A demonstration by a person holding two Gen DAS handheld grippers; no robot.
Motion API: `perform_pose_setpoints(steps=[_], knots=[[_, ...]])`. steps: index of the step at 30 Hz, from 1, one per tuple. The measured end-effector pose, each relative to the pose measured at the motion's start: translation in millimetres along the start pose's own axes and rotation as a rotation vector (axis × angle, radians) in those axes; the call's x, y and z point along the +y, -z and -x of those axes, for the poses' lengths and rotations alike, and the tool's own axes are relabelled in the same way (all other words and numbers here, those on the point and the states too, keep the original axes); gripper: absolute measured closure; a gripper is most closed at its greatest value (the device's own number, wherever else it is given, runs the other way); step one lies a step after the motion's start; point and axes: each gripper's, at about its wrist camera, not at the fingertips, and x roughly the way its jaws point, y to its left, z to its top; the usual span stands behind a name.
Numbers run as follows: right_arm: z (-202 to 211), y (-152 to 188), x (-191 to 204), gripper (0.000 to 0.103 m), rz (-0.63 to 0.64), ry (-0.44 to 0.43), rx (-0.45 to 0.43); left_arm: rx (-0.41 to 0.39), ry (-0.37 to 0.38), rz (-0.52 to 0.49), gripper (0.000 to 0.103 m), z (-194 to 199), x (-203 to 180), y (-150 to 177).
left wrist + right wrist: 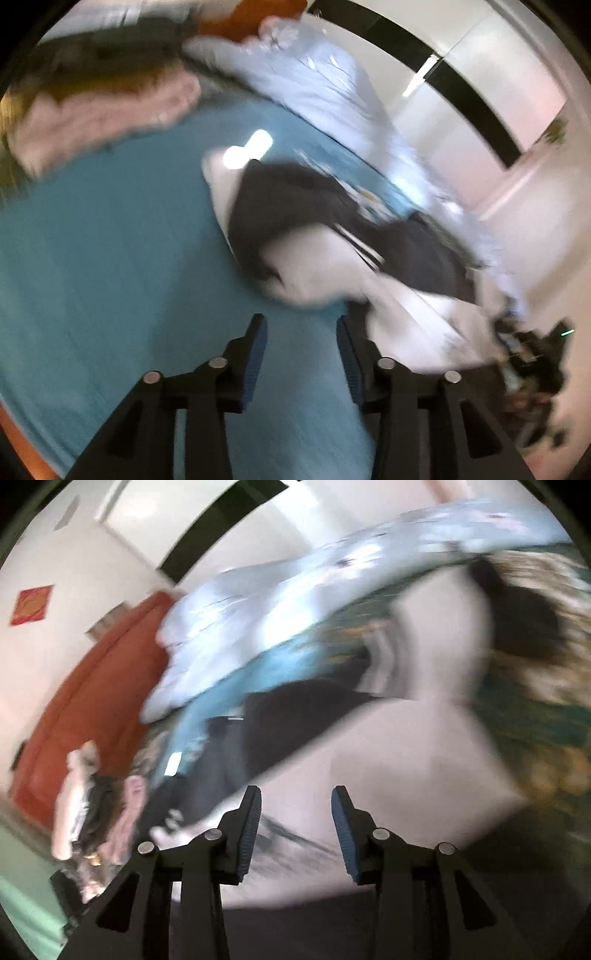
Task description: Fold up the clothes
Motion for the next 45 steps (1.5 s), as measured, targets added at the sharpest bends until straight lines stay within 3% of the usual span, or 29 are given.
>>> perform_pose_setpoints(steps=[5, 9, 13, 17, 20, 22, 23, 24, 28, 33, 38, 40, 42, 45], knots=[[-49, -20, 49, 0.048, 0.087, -0.137, -0.016, -0.011, -0.182, -0.246, 0.042, -18, -34, -35], [-64, -10, 34, 0.048, 0.073, -0.169, -0.061, 0.043, -0.332, -0.444, 0.041, -57, -55, -40], [-58, -10, 5, 0.048, 0.023, -0.149, -0.070, 0.089, -0.476, -0.613, 0.041, -103, -71, -36], [-52, -17, -13, 0.048, -0.080, -0.212, -0.116, 0.087, -0.547, -0.695, 0.041, -125, -83, -36], [-56, -17, -14, 0.048, -0.091, -0.213, -0.098, 0.070, -0.566, -0.716, 0.042, -127, -86, -39], [-59, -16, -14, 0.048, -0.096, -0.212, -0.084, 0.050, -0.566, -0.685, 0.063, -120, -81, -44], [-60, -16, -15, 0.048, -0.098, -0.210, -0.080, 0.042, -0.567, -0.652, 0.083, -115, -75, -49], [-61, -15, -14, 0.048, -0.097, -0.210, -0.076, 0.035, -0.567, -0.616, 0.088, -111, -68, -55], [-58, -16, -15, 0.048, -0.100, -0.216, -0.078, -0.032, -0.598, -0.435, 0.092, -82, -35, -81], [-59, -15, -17, 0.048, -0.126, -0.220, -0.076, -0.170, -0.594, -0.050, 0.093, -20, 30, -117], [-55, -15, -23, 0.048, -0.165, -0.241, -0.084, -0.122, -0.436, 0.333, 0.092, -8, 94, -105], [-51, -17, -27, 0.048, -0.186, -0.248, -0.099, -0.149, -0.360, 0.388, 0.092, -4, 94, -98], [-45, -18, -33, 0.048, -0.213, -0.261, -0.120, -0.199, -0.308, 0.354, 0.093, 4, 71, -99], [-37, -21, -43, 0.048, -0.259, -0.282, -0.151, -0.283, -0.110, 0.296, 0.093, 22, 13, -114]])
